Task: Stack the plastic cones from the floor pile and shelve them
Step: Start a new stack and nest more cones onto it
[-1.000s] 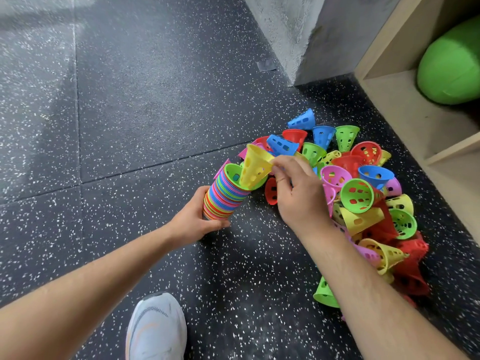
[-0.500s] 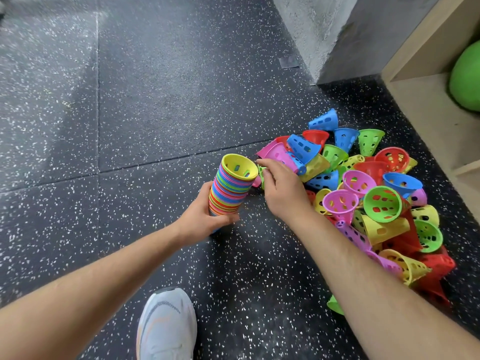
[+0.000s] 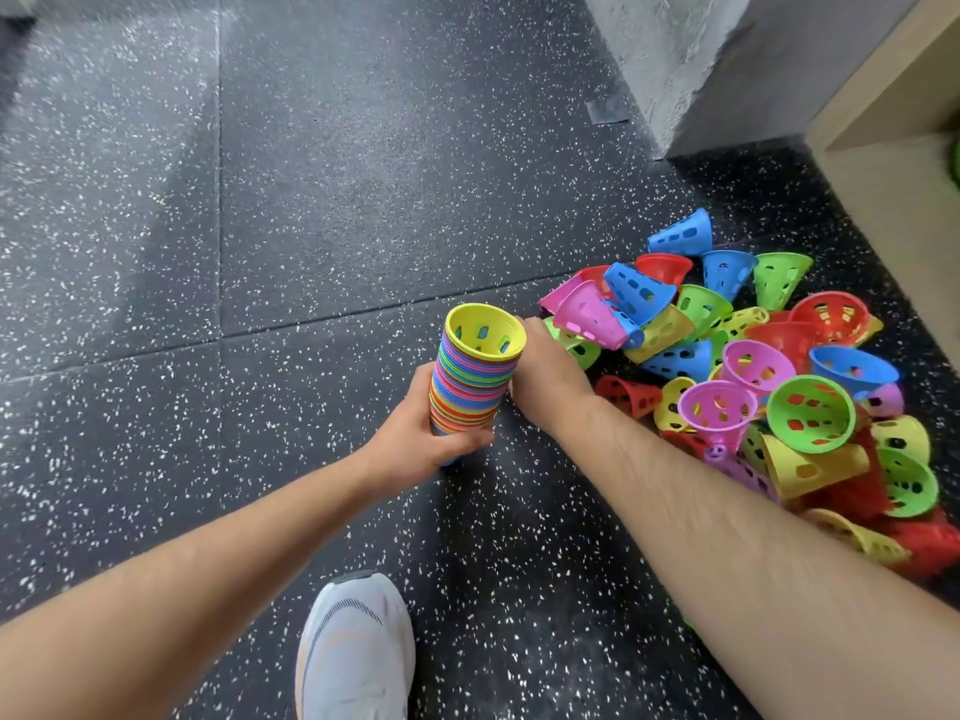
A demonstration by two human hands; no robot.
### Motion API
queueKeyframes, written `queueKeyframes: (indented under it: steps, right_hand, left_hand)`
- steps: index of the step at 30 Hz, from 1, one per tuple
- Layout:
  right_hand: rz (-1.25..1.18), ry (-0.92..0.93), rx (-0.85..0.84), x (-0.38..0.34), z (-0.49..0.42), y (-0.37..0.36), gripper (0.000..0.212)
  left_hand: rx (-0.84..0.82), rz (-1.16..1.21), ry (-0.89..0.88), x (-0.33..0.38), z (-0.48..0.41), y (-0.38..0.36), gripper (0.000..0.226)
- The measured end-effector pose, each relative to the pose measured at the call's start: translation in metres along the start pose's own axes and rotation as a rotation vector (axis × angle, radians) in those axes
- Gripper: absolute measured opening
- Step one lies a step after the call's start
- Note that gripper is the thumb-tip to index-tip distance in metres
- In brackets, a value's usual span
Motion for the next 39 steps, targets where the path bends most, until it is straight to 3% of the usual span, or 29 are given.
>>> queueKeyframes:
  steps: [4,8,13,19,26,31,35,39]
  right_hand:
    - [0.097,0.093,0.032,-0.006,0.015,-0.002,0.027]
    - [-0.054,0.038,0.32,0.021,0.044,0.016,0.009]
    - [-0.313,-0.129,0.641,0.062,0.084,0.064,0.009]
    - [-0.367,-0.061,0.873,0.055,0.102,0.114,0.01]
    - [-0.474,-0.041,0.68,0.038,0.096,0.096,0.01]
    - [-0.556,-0.035,0.334,0.023,0.085,0.064,0.017]
    - [-0.628,-0.106,0.376,0.04,0.074,0.065,0.021]
    - [-0.313,-0.092,0.379,0.063,0.036,0.064,0.037]
  left_hand:
    - [0.0,0.014,-0.005,0.001,0.002,0.002,0.086]
    - [0.008,0.006,0.003,-0.001,0.002,0.007,0.089]
    - [-0.028,-0.012,0.009,0.003,-0.004,0.002,0.08]
    - [-0.113,-0.12,-0.02,0.015,-0.01,-0.013,0.078]
    - [-0.118,-0.198,-0.039,0.021,-0.011,-0.016,0.074]
    - [-0.109,-0.203,-0.05,0.021,-0.008,-0.018,0.076]
    - [-0.124,-0.197,-0.035,0.019,-0.009,-0.016,0.079]
    - [-0.137,-0.192,-0.044,0.019,-0.008,-0.018,0.08]
Point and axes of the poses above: each hand's wrist, its own z-axis away from the middle knuckle, its own y-axis out of the back of the hand, x = y × z, the point moved 8 cm from there along -z, towards the middle knuckle, and after that the axes turned 1 degree about z, right-handed, at the moved point
